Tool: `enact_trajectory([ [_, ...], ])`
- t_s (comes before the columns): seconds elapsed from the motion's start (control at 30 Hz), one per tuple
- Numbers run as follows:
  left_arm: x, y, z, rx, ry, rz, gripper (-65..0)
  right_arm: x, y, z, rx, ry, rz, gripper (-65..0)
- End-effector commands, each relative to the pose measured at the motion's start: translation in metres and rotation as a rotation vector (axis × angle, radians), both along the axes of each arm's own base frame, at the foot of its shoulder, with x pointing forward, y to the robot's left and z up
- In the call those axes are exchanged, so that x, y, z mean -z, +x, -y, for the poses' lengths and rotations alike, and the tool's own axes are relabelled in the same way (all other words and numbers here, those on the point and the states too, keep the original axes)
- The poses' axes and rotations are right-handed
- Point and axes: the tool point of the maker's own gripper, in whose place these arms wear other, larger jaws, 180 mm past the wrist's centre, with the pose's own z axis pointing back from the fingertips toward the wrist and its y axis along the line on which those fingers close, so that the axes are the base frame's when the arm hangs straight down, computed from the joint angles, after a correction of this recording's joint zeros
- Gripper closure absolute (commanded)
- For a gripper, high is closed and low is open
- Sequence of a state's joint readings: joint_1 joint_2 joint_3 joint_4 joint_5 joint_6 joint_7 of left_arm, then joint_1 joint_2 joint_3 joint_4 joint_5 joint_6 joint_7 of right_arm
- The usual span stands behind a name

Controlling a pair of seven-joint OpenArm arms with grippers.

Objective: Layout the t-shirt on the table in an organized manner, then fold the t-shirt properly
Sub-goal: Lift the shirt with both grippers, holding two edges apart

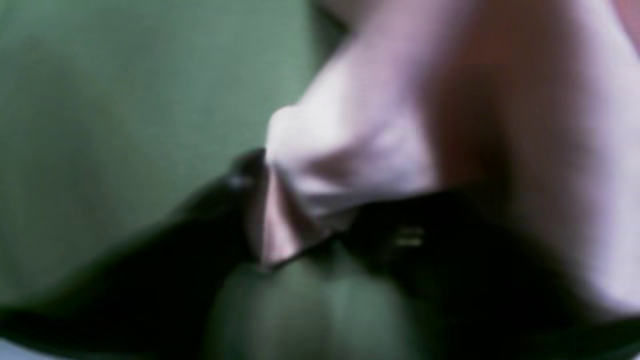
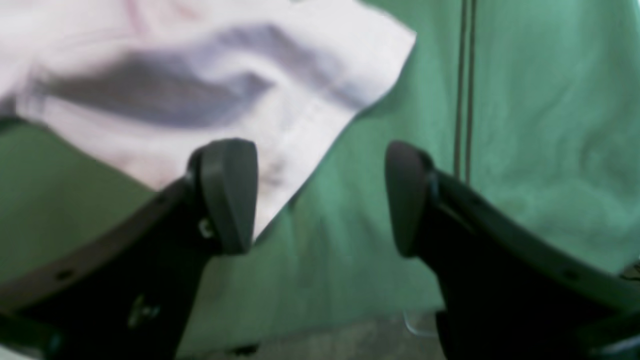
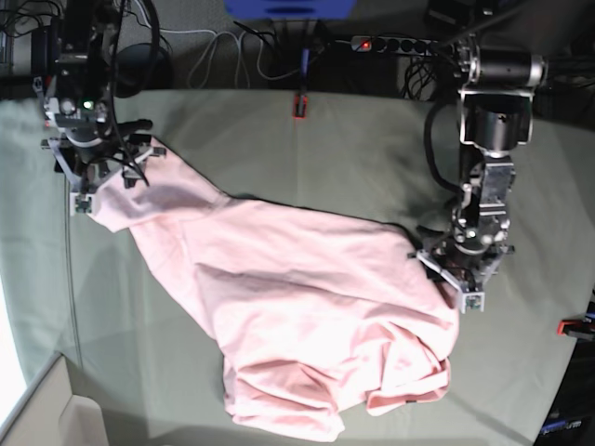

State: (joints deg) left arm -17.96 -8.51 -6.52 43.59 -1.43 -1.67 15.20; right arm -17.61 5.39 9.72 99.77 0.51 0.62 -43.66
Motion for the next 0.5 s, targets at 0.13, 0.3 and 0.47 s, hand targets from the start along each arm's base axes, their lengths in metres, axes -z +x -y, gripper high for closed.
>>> enact_trajectory([
  [0.13,0.002,-0.006,-0.021,-0.042,0.039,-0.054,-2.9,0.01,0.011,0.003,0.009,0.006,-0.008,-40.8],
  [0.3,-0.015,-0.024,-0.051,-0.11,0.046,-0.032,-0.2,0.022,0.018,-0.001,0.016,0.031,-0.032,-40.8],
  [0.47,-0.047,-0.04,-0.062,-0.143,0.057,0.002,-0.1,0.044,0.023,-0.006,0.033,0.066,-0.083,-40.4],
])
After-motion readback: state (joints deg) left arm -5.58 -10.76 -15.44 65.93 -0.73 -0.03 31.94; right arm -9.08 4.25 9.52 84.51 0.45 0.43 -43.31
